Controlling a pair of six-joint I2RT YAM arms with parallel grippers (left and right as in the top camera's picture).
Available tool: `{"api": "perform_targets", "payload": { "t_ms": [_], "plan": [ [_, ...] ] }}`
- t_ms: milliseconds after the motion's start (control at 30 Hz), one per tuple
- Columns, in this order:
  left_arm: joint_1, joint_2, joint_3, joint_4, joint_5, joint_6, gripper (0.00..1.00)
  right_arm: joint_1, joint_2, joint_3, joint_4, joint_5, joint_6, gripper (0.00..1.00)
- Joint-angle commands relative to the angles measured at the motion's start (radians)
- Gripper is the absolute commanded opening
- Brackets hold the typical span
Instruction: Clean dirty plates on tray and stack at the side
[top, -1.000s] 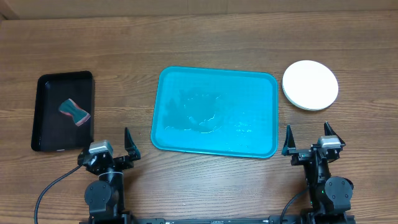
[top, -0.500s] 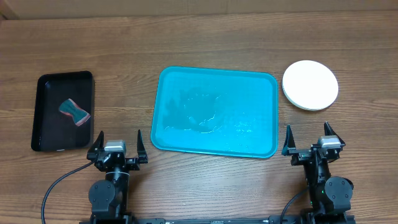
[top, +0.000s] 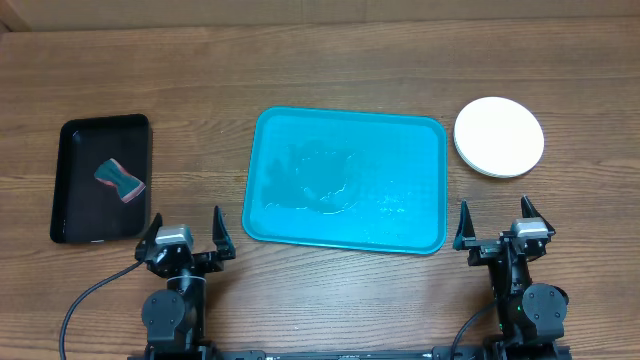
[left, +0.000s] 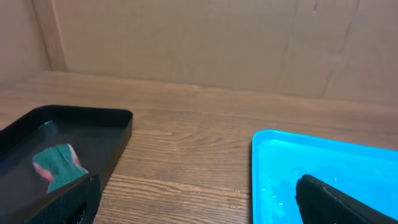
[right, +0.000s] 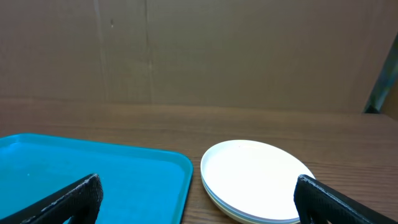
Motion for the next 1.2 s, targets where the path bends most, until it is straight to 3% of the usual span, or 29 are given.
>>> {"api": "perform_targets", "payload": {
  "t_ms": [0, 333, 1167],
  "plan": [
    [0.011, -0.013, -0.005, 0.002, -0.020, -0.012, 1.00, 0.000, -0.008, -0.010, 0.003, -0.004, -0.004, 1.00],
    [0.010, -0.013, -0.004, -0.003, 0.026, 0.127, 1.00, 0.000, -0.008, -0.010, 0.003, -0.004, -0.004, 1.00],
    [0.010, -0.012, -0.004, 0.000, 0.028, 0.126, 1.00, 0.000, -0.008, -0.010, 0.003, -0.004, -0.004, 1.00]
  ]
}}
